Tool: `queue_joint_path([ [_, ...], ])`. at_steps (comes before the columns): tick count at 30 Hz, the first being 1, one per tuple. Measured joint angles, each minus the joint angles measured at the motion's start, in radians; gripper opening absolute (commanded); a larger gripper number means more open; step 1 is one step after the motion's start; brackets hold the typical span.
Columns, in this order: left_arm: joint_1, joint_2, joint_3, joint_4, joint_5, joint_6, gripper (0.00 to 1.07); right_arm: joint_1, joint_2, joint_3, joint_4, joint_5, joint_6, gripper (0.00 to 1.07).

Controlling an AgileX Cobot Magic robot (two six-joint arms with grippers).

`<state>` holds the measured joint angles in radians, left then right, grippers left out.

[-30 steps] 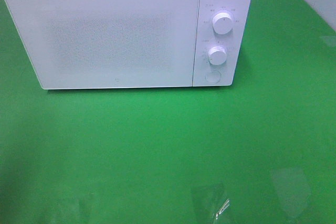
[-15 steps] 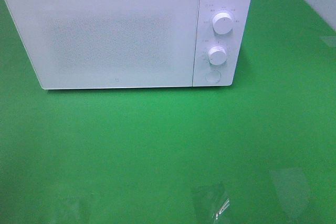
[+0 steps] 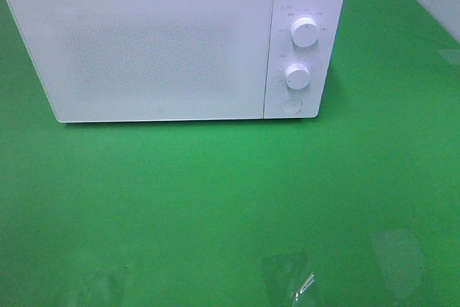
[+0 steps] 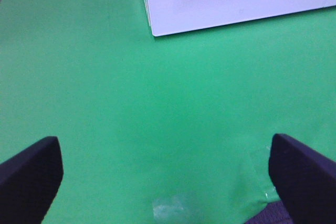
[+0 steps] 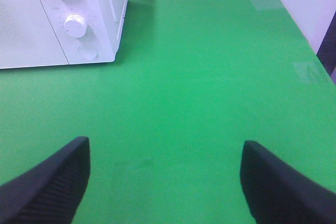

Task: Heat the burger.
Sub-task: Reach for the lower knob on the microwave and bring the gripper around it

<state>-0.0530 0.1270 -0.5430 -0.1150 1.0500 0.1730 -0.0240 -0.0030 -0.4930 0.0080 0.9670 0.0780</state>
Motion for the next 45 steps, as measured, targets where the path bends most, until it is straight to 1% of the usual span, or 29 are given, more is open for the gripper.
queue_joint_path([
  [1, 0.000, 0.000, 0.000, 0.000, 0.000, 0.000, 1.00, 0.000, 0.000, 0.000, 0.000, 0.000, 0.000, 0.75],
  [3, 0.000, -0.087, 0.000, 0.003, -0.003, 0.000, 1.00, 0.000, 0.000, 0.000, 0.000, 0.000, 0.000, 0.75],
  [7, 0.000, -0.129, 0.000, 0.003, -0.003, 0.000, 1.00, 0.000, 0.000, 0.000, 0.000, 0.000, 0.000, 0.75],
  [13, 0.000, -0.131, 0.003, 0.003, -0.002, -0.004, 1.00, 0.000, 0.000, 0.000, 0.000, 0.000, 0.000, 0.75],
  [14, 0.000, -0.131, 0.003, -0.007, -0.003, -0.018, 1.00, 0.000, 0.000, 0.000, 0.000, 0.000, 0.000, 0.75],
  [18, 0.000, -0.131, 0.003, -0.023, -0.005, -0.029, 1.00, 0.000, 0.000, 0.000, 0.000, 0.000, 0.000, 0.75],
  [45, 0.000, -0.131, 0.003, -0.026, -0.006, -0.030, 1.00, 0.000, 0.000, 0.000, 0.000, 0.000, 0.000, 0.75],
])
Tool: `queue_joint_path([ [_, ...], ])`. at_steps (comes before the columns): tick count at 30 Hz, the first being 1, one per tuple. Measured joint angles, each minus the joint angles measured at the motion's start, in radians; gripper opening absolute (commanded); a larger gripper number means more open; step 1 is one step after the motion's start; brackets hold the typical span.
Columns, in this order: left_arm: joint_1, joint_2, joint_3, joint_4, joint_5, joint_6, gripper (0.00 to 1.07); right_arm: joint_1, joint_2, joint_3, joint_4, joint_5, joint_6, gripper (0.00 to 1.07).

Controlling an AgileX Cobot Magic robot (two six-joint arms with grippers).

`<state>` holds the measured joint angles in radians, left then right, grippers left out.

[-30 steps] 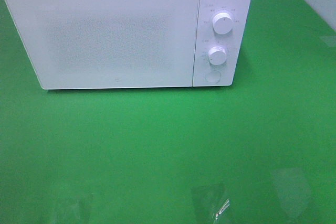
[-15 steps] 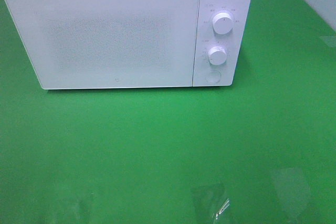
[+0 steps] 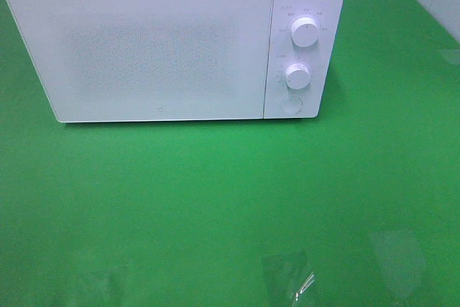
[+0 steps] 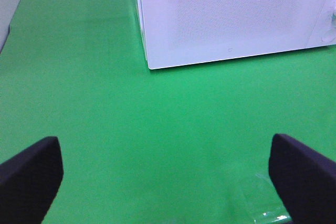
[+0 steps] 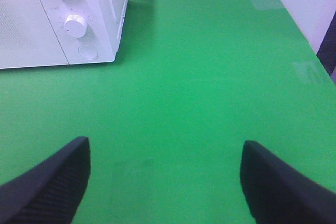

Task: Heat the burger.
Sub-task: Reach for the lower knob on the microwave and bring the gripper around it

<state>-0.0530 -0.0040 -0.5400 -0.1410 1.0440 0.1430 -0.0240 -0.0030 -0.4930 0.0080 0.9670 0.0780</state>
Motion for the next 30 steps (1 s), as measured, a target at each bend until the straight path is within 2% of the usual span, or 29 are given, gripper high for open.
queue_joint_path([
  [24, 0.000, 0.000, 0.000, 0.000, 0.000, 0.000, 1.00, 0.000, 0.000, -0.001, 0.000, -0.003, 0.000, 0.75],
  [30, 0.000, 0.000, 0.000, 0.000, 0.000, 0.000, 1.00, 0.000, 0.028, -0.023, 0.000, -0.088, 0.000, 0.75],
])
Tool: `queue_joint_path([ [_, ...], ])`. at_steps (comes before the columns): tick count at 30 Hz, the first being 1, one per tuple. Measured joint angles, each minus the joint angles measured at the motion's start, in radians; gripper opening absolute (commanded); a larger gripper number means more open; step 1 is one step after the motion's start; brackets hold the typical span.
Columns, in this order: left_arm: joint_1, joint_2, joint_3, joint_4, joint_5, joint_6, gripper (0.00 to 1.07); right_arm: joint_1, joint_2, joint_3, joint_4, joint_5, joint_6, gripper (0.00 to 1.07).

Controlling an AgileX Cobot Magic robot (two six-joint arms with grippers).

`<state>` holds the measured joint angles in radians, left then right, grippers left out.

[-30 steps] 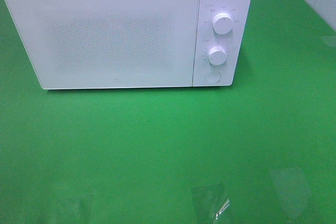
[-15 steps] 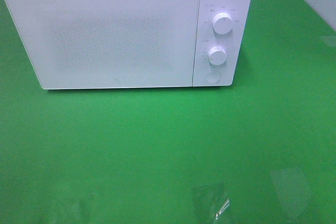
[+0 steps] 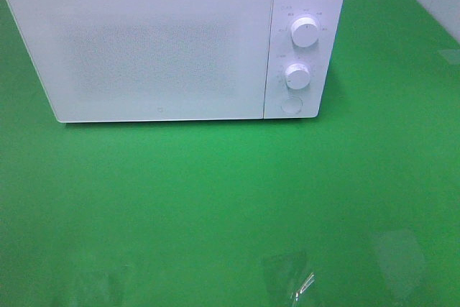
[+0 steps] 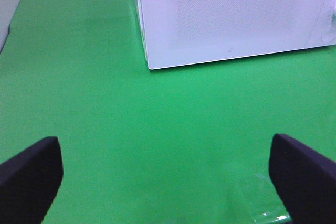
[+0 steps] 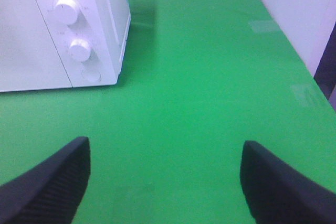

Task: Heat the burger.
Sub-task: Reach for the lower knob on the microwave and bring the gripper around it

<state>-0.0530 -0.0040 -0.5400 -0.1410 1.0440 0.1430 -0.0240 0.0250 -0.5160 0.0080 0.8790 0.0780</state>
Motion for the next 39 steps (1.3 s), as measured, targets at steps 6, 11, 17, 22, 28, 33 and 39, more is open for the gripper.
queue_joint_path([
  [6, 0.000, 0.000, 0.000, 0.000, 0.000, 0.000, 1.00, 0.000, 0.095, 0.000, 0.000, -0.107, 0.000, 0.75],
  [11, 0.000, 0.000, 0.000, 0.000, 0.000, 0.000, 1.00, 0.000, 0.202, 0.015, 0.000, -0.250, 0.000, 0.75],
  [17, 0.000, 0.000, 0.000, 0.013, 0.000, 0.000, 1.00, 0.000, 0.298, 0.054, 0.000, -0.415, 0.000, 0.75],
  [22, 0.000, 0.000, 0.000, 0.029, 0.000, 0.000, 1.00, 0.000, 0.412, 0.068, 0.000, -0.560, 0.000, 0.75],
  [28, 0.000, 0.000, 0.000, 0.035, 0.000, 0.000, 1.00, 0.000, 0.517, 0.072, 0.000, -0.646, 0.000, 0.75],
  [33, 0.000, 0.000, 0.000, 0.036, 0.000, 0.000, 1.00, 0.000, 0.652, 0.074, -0.008, -0.758, 0.000, 0.75],
  [39, 0.000, 0.000, 0.000, 0.036, 0.000, 0.000, 1.00, 0.000, 0.753, 0.074, -0.008, -0.900, 0.000, 0.75],
])
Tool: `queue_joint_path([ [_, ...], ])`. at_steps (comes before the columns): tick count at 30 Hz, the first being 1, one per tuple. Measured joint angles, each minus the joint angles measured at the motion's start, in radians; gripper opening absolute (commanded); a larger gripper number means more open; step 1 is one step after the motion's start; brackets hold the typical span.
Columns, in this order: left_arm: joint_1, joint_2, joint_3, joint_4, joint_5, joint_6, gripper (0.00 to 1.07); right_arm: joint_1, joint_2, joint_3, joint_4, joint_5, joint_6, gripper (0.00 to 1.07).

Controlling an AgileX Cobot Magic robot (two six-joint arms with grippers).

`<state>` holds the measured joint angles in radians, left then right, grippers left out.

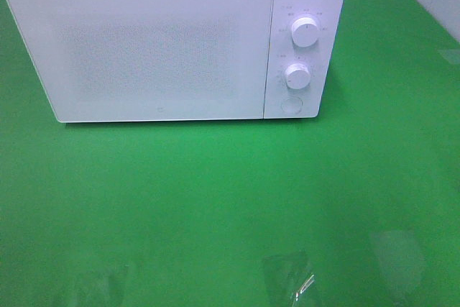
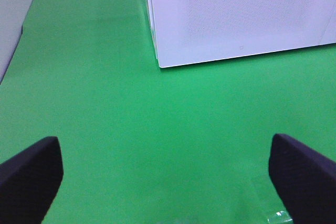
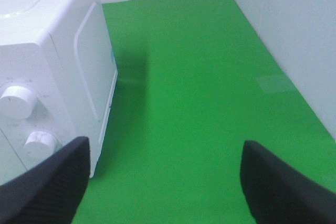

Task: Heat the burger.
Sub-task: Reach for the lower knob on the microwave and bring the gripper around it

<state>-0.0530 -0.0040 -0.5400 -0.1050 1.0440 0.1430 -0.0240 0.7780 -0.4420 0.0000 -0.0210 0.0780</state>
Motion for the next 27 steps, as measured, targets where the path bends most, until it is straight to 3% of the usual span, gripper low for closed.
queue_joint_path([
  [11, 0.000, 0.000, 0.000, 0.000, 0.000, 0.000, 1.00, 0.001, 0.196, 0.010, -0.007, -0.261, 0.000, 0.75],
  [17, 0.000, 0.000, 0.000, 0.000, 0.000, 0.000, 1.00, 0.068, 0.305, 0.093, 0.011, -0.522, -0.037, 0.75],
  [21, 0.000, 0.000, 0.000, 0.000, 0.000, 0.000, 1.00, 0.168, 0.365, 0.123, 0.131, -0.631, -0.158, 0.75],
  [23, 0.000, 0.000, 0.000, 0.000, 0.000, 0.000, 1.00, 0.272, 0.441, 0.126, 0.283, -0.711, -0.323, 0.75],
  [27, 0.000, 0.000, 0.000, 0.000, 0.000, 0.000, 1.00, 0.344, 0.491, 0.127, 0.392, -0.774, -0.411, 0.75],
])
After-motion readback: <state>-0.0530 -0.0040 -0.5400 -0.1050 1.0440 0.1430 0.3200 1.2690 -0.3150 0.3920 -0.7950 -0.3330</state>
